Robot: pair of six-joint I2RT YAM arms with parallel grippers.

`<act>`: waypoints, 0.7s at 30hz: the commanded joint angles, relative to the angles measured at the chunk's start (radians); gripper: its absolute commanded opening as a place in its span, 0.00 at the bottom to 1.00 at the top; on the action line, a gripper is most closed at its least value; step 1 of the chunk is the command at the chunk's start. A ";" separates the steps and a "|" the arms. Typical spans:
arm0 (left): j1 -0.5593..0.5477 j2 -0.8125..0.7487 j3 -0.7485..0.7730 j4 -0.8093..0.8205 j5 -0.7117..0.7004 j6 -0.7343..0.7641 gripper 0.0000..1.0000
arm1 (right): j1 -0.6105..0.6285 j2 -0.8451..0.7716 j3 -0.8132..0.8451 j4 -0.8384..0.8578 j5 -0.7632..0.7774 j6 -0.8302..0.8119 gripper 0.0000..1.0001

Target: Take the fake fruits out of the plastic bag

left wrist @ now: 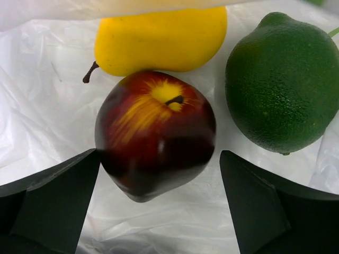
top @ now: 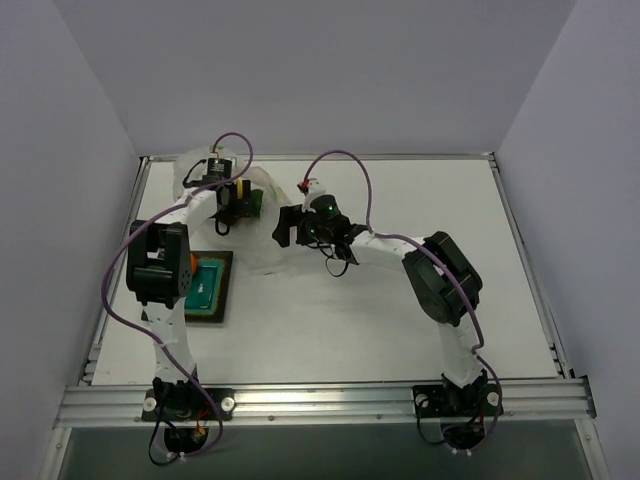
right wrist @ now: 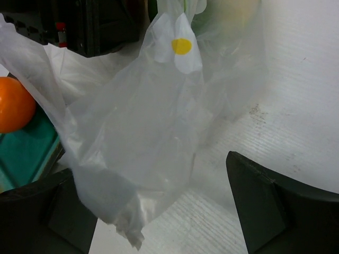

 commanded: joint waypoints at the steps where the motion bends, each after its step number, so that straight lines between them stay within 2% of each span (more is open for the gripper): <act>1: 0.009 -0.026 0.053 0.041 0.023 0.011 0.88 | -0.002 0.027 0.031 0.080 -0.080 0.038 0.85; 4: 0.009 -0.041 0.036 0.066 0.023 -0.002 0.70 | -0.001 0.053 0.042 0.107 -0.086 0.055 0.74; 5: 0.006 -0.058 0.021 0.075 0.023 -0.005 0.59 | -0.001 0.064 0.043 0.113 -0.084 0.061 0.65; 7: 0.008 -0.095 -0.001 0.086 0.038 -0.021 0.46 | -0.001 0.072 0.047 0.122 -0.086 0.070 0.51; 8: 0.006 -0.112 -0.012 0.093 0.054 -0.025 0.35 | -0.001 0.076 0.047 0.127 -0.086 0.075 0.40; 9: 0.005 -0.127 -0.033 0.095 0.064 -0.030 0.31 | -0.001 0.078 0.048 0.128 -0.089 0.078 0.35; 10: 0.000 -0.164 -0.045 0.109 0.071 -0.038 0.29 | 0.001 0.078 0.054 0.128 -0.091 0.079 0.25; 11: -0.003 -0.182 -0.056 0.113 0.074 -0.039 0.27 | 0.002 0.078 0.057 0.127 -0.092 0.081 0.21; 13: -0.007 -0.231 -0.073 0.115 0.087 -0.053 0.21 | 0.005 0.075 0.062 0.122 -0.089 0.079 0.15; 15: -0.012 -0.262 -0.084 0.118 0.107 -0.071 0.18 | 0.007 0.069 0.059 0.119 -0.086 0.079 0.15; 21: -0.018 -0.390 -0.111 0.121 0.192 -0.131 0.18 | 0.008 0.055 0.048 0.107 -0.072 0.076 0.15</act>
